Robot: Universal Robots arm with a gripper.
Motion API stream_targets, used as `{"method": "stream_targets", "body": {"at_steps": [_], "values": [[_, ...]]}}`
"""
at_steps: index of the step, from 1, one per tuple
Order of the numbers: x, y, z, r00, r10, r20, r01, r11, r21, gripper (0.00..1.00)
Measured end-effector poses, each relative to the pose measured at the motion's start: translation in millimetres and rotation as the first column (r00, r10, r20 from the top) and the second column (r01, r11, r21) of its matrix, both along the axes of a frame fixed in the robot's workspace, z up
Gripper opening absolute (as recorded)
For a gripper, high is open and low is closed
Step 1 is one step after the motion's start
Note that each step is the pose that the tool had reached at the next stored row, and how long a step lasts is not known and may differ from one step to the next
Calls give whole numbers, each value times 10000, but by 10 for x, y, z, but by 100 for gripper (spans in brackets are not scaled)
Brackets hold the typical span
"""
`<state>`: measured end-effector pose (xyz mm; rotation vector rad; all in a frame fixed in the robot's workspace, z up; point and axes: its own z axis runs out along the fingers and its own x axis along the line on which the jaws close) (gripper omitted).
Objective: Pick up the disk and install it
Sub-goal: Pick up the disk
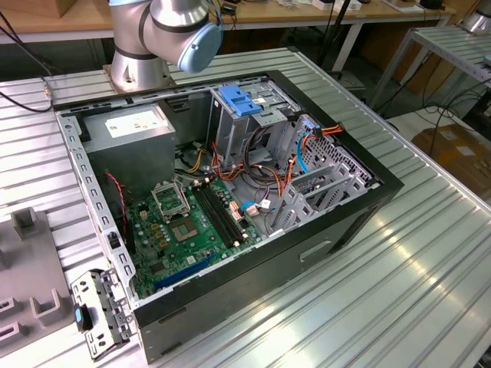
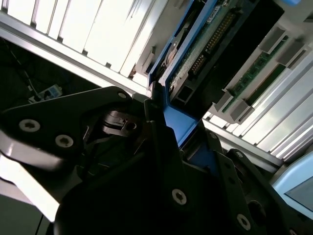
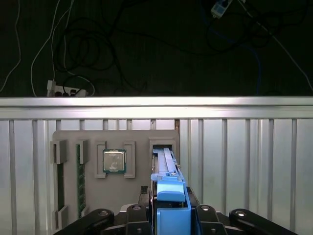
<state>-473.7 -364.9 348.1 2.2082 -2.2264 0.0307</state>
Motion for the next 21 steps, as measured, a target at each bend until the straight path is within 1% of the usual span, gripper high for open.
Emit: {"method": "stream_targets", "body": {"at_steps": [15, 17, 21], "values": [[-1, 0, 15, 10000, 0, -2, 0, 10000, -1, 37], [0, 0, 48, 10000, 0, 1, 0, 10000, 0, 37], [0, 0, 94, 10000, 0, 1, 0, 10000, 0, 37]]}}
